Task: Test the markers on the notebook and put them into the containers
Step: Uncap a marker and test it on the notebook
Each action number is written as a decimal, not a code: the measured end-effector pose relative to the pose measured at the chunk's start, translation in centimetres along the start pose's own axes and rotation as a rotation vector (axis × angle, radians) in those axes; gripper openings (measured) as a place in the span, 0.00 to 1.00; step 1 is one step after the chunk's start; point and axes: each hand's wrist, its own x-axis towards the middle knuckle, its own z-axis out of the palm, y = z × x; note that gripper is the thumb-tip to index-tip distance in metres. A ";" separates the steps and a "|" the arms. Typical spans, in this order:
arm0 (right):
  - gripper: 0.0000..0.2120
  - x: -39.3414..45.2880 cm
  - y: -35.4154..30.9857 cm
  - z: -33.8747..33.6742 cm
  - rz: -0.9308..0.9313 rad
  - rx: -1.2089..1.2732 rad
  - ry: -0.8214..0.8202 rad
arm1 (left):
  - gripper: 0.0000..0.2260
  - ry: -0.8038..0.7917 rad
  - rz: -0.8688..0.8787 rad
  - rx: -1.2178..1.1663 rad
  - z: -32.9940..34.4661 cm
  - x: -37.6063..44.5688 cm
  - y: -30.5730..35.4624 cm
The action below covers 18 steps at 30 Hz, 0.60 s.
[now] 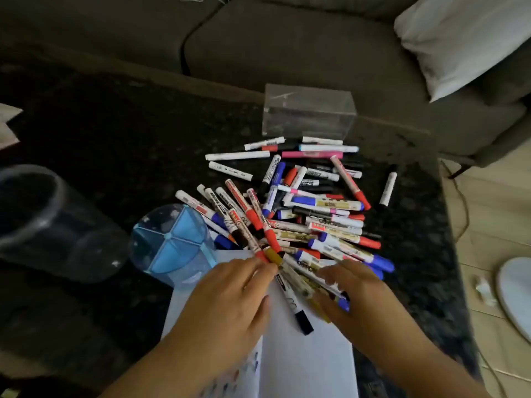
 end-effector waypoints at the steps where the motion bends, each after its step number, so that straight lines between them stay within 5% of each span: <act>1: 0.10 0.5 0.6 1.0 -0.046 -0.005 0.021 | 0.17 0.039 0.017 0.005 1.0 0.1 -0.4; 5: 0.08 2.4 1.8 3.6 -0.124 -0.116 0.040 | 0.16 0.115 0.084 0.025 4.9 0.6 -1.8; 13: 0.15 2.9 1.1 4.6 0.006 -0.234 0.063 | 0.14 0.122 0.088 0.015 6.2 0.0 -1.9; 18: 0.09 0.5 0.3 2.7 0.099 0.201 0.239 | 0.12 0.116 -0.035 -0.133 4.2 -1.4 -0.3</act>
